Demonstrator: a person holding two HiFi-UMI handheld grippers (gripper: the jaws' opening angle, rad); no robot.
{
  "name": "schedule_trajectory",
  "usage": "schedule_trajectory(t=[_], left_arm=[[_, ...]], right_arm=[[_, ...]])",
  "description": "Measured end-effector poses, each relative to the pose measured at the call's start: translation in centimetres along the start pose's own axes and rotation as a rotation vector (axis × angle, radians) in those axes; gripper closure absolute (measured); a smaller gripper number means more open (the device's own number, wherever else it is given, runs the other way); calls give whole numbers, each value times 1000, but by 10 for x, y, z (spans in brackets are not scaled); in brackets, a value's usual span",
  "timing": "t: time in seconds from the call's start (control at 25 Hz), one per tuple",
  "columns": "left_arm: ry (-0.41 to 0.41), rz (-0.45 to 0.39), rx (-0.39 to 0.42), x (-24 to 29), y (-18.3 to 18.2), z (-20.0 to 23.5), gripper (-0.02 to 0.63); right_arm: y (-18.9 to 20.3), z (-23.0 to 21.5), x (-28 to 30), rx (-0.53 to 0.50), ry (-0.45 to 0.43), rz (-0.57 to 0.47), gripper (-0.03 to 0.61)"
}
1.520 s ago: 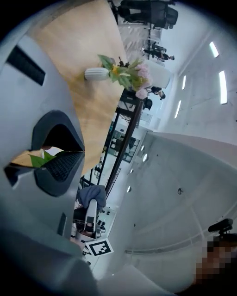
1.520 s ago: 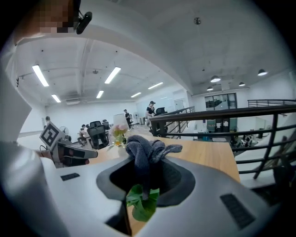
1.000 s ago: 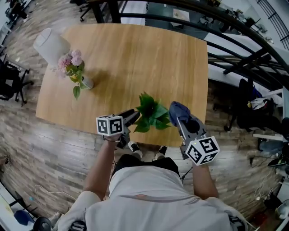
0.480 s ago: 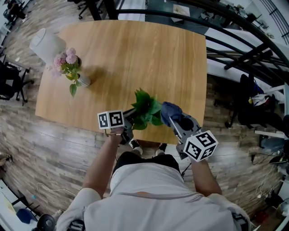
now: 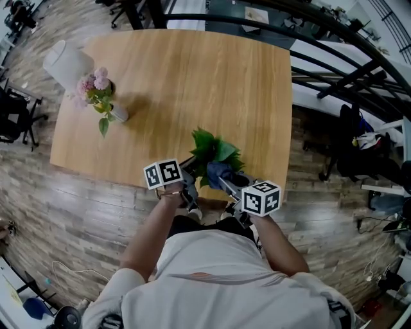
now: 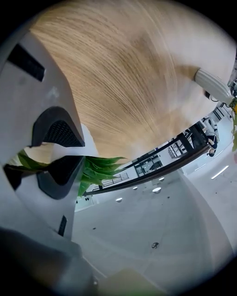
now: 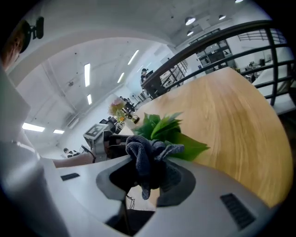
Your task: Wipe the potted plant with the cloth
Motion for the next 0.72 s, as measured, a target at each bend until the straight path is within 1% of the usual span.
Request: schedule_trajectory(t=[0.08,0.16,0.32,0.36,0.44,0.52,0.6,0.64,0.72], left_arm=[[-4,0,18,1,0,-1,555],[1,-5,23,0,0,-1,554],[0,-20,40,-1,-1,0,555],[-2,-23,43,-1,-1,-1,554],[-1,-24,42,0,0,-1,554],[1,-22,45,0,0,-1,554],[3,-20,49,1,1,-1,554],[5,-19,52,1,1,-1,554],[10,-13,64,2,0,-2,554]], right_arm=[[6,-14,-10,44,29,-26,420],[10,-27,-23,75,79,-46,420],[18,-60,-51,89,237,-36,426],[15,-66,-61,88,264,-50,426],[-3,-67,-82,70,292,-128,426],[-32,-57,-101,23,281,-226,426],[-60,-41,-105,-26,222,-287,426],[-71,-31,-100,-41,171,-290,426],[-83,-14,-77,-40,40,-252,425]])
Point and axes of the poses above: the fingertips, and each gripper's own axes: x forward along the fingers, z to its left, y out of its underside, the point moved 3 cm from there along -x, backward along the fingers, and after that the axes turned 9 degrees about -x, right-handed, at the moved point
